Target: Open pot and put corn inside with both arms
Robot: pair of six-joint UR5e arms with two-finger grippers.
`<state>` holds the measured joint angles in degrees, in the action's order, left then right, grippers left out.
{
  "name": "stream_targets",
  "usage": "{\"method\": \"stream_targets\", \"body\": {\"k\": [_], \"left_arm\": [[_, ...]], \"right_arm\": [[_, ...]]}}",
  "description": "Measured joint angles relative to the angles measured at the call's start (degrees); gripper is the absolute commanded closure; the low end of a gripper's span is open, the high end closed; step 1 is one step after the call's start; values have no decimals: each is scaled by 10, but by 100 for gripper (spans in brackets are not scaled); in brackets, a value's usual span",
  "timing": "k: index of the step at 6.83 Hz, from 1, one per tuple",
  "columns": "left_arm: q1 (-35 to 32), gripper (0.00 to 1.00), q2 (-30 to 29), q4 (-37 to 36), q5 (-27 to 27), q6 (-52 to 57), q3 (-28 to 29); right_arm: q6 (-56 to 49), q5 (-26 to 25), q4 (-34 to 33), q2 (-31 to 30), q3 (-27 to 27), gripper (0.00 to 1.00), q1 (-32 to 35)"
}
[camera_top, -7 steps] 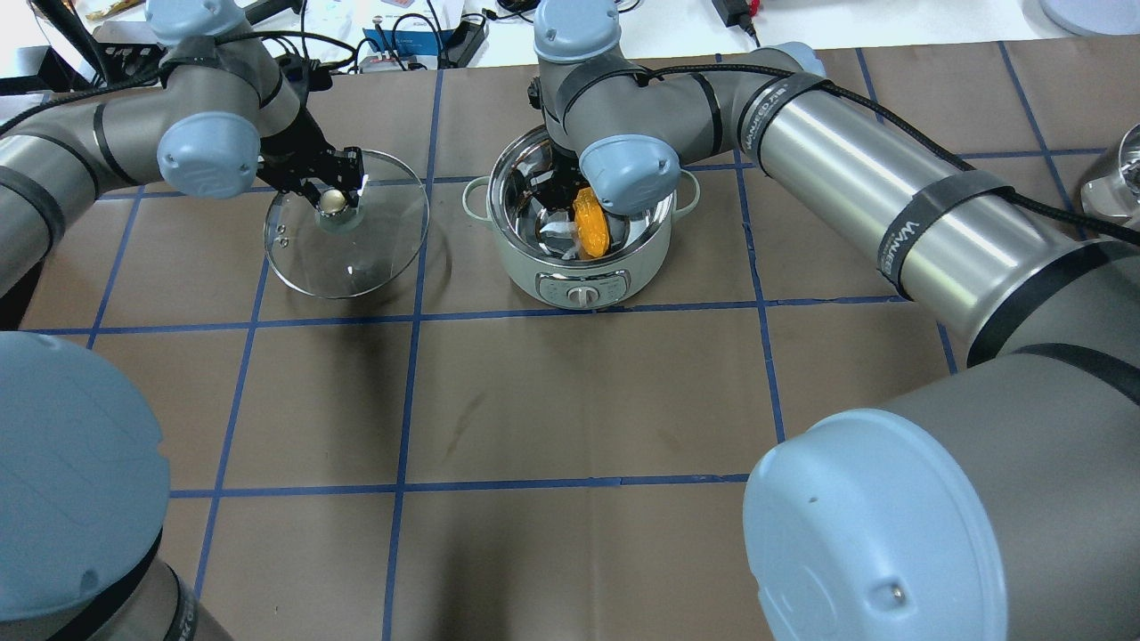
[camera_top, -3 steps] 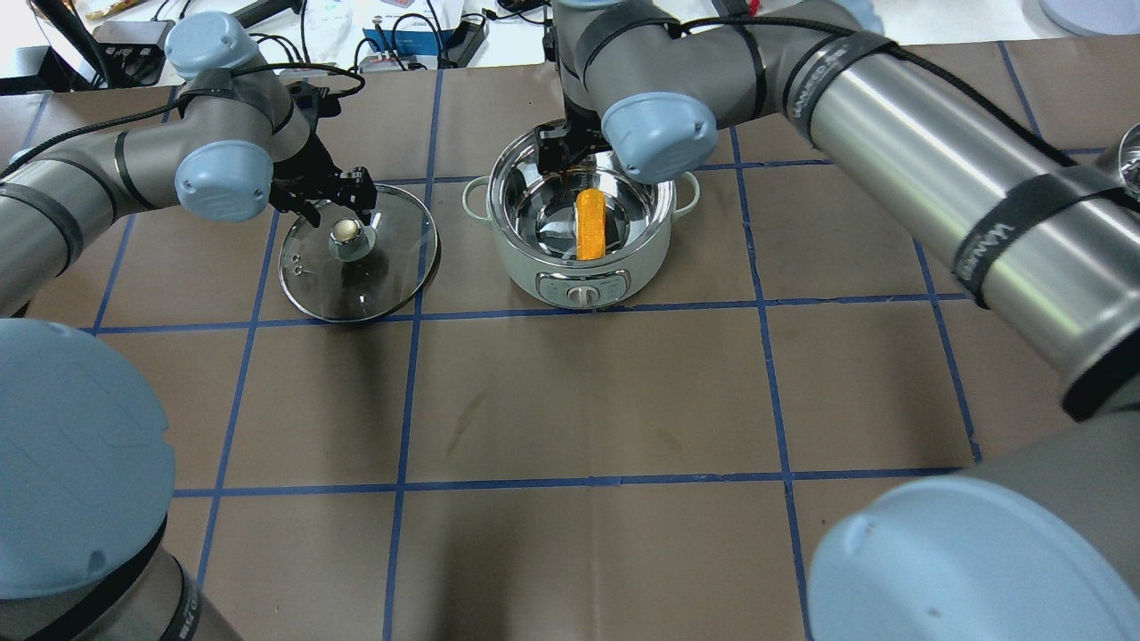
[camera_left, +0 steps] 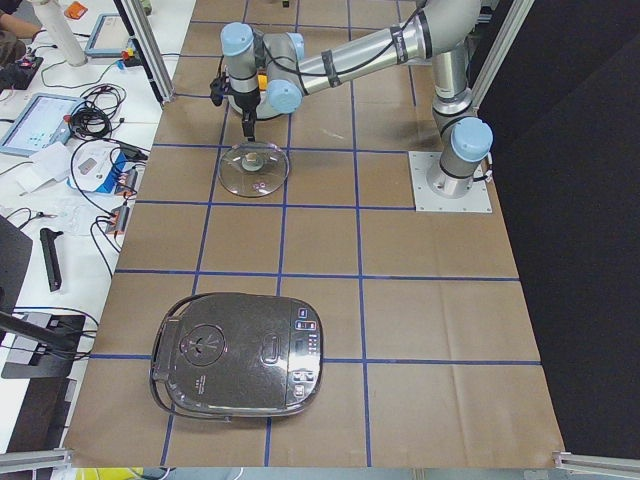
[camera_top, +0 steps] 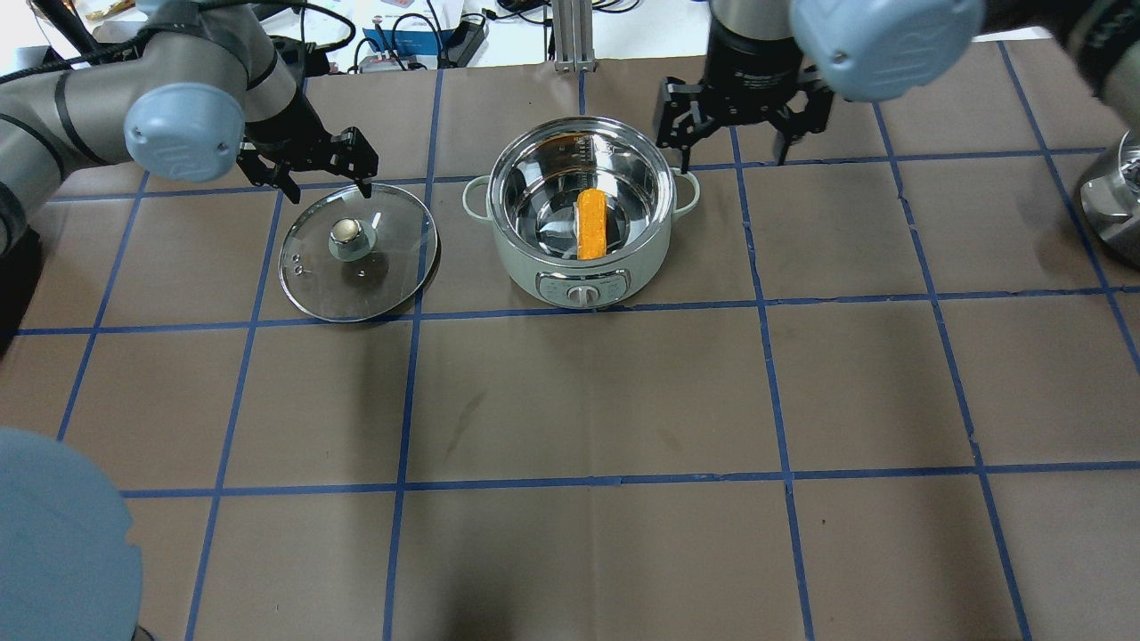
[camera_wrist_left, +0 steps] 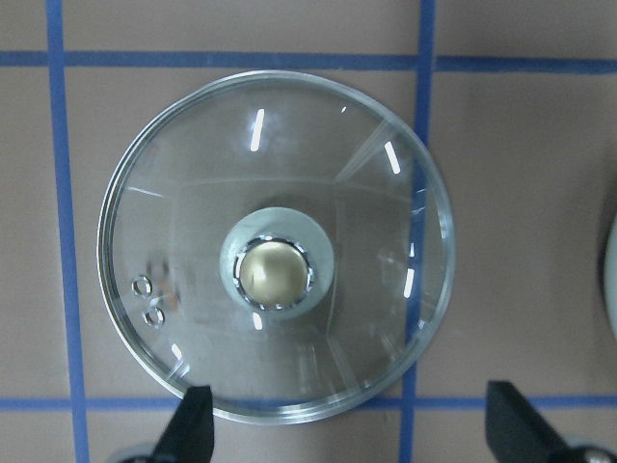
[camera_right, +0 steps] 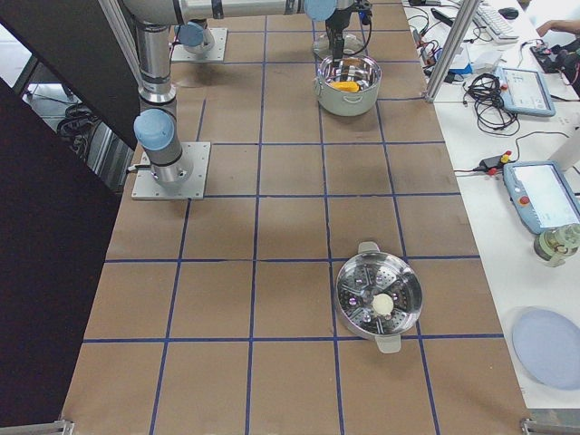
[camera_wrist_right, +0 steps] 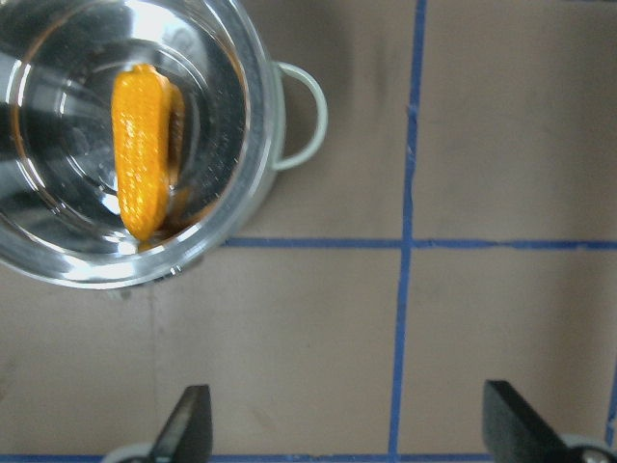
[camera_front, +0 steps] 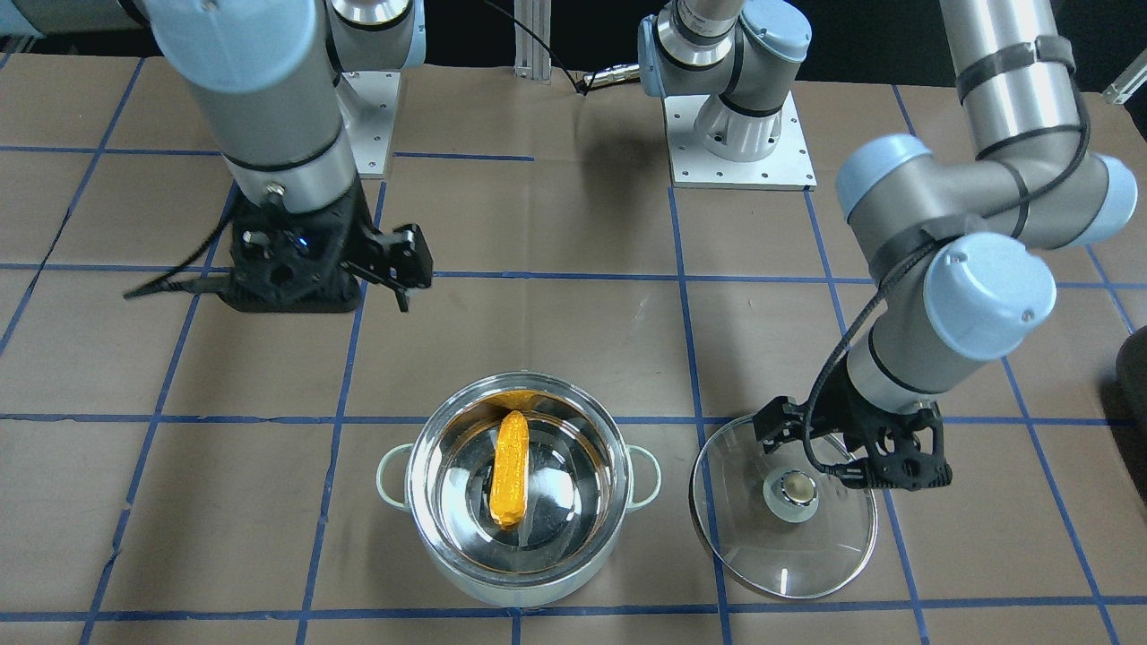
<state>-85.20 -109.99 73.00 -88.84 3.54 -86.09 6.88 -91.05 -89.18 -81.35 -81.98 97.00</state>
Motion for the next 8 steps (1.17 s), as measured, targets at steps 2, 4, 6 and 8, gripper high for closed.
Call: {"method": "stream_targets", "body": {"k": [2, 4, 6, 8], "left_arm": [[-44, 0, 76, 100, 0, -15, 38], [-56, 0, 119, 147, 0, -16, 44], [-54, 0, 132, 157, 1, -16, 40], [-51, 0, 139, 162, -1, -15, 31]], "right_arm": [[-16, 3, -4, -85, -92, 2, -41], [-19, -1, -27, -99, -95, 1, -47], [-19, 0, -39, -96, -78, 1, -45], [-19, 2, -40, -95, -74, 0, -44]]}}
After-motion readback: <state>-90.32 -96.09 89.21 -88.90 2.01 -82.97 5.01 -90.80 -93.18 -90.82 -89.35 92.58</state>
